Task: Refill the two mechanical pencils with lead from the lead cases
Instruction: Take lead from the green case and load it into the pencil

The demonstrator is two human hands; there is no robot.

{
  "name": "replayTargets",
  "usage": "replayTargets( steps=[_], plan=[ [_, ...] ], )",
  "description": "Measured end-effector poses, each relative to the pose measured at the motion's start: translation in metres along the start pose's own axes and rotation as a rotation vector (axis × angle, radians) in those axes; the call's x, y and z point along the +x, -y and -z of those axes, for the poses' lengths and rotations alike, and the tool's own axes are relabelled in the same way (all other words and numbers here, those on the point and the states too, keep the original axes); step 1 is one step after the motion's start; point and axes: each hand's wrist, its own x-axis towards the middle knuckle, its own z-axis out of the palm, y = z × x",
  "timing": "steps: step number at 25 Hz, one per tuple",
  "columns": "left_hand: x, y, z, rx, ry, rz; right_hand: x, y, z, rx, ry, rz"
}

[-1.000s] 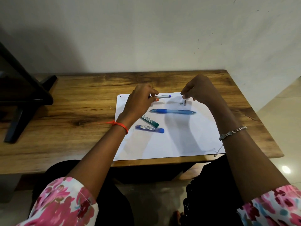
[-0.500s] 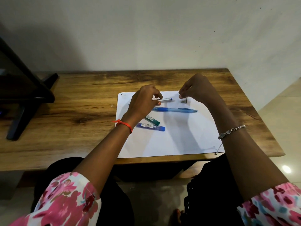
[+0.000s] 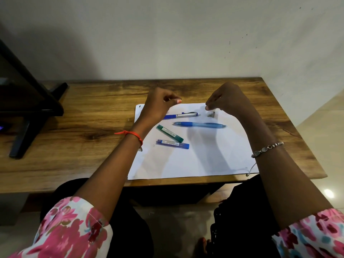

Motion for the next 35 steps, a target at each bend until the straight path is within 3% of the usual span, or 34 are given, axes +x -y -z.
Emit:
replayTargets(
  steps=[8, 14, 23, 28, 35],
  plan=[
    [-0.006, -0.010, 0.029, -0.431, -0.036, 0.243, -0.003, 0.004, 0.002, 0.078, -0.005, 0.084],
    [-0.015, -0.012, 0.034, -0.479, -0.009, 0.369, -0.008, 0.010, 0.001, 0.107, 0.050, 0.124],
    [-0.017, -0.014, 0.033, -0.380, 0.054, 0.394, -0.016, 0.017, -0.003, -0.027, 0.152, 0.198],
    [-0.019, -0.014, 0.032, -0.280, 0.171, 0.356, -0.019, 0.022, -0.004, -0.052, 0.191, 0.216],
    [-0.025, -0.012, 0.037, 0.085, 0.386, 0.079, -0.020, 0.025, -0.006, -0.055, 0.241, 0.238]
  ],
)
